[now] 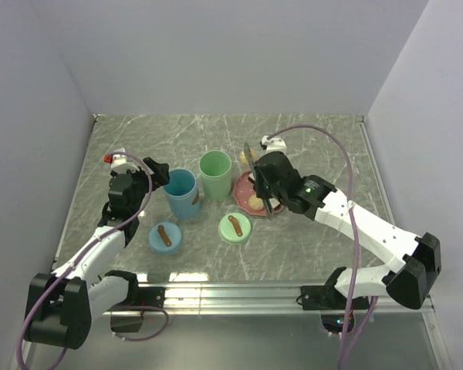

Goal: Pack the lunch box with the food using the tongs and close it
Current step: Place the food into the lunch box

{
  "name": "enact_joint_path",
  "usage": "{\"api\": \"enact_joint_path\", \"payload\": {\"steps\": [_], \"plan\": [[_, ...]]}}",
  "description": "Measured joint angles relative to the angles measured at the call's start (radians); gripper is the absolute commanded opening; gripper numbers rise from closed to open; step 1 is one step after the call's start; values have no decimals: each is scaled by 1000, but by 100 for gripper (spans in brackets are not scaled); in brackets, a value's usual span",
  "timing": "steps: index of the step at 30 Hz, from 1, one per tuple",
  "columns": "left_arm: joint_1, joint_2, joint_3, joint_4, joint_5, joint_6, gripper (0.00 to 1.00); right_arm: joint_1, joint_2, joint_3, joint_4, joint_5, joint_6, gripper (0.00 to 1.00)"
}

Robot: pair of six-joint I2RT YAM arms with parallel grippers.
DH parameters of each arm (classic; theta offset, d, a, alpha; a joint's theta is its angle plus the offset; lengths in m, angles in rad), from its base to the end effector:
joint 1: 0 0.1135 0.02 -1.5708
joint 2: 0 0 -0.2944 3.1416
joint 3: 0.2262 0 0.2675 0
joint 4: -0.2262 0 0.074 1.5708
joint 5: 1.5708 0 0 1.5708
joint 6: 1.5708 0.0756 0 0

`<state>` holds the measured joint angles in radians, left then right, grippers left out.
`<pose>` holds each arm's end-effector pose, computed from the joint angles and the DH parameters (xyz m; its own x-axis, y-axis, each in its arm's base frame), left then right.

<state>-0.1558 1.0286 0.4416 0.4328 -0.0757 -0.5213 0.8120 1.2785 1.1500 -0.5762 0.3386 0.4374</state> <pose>0.2636 -0.0356 0.2483 -0.1719 -0.4757 -0.8627 -0.0054 0.8761 -0.4820 0.2330 0.2092 0.3274 -0.6199 -0.0731 -0.7812 -0.2735 0.9533 0.1278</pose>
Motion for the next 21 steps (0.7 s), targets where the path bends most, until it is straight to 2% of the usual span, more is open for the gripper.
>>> {"api": "enact_joint_path", "payload": {"steps": [18, 21], "plan": [[0, -45, 0, -9, -45, -2, 99, 135, 50, 147, -7, -19, -84, 0], [0, -45, 0, -9, -45, -8, 99, 142, 82, 149, -8, -31, -91, 4]]}}
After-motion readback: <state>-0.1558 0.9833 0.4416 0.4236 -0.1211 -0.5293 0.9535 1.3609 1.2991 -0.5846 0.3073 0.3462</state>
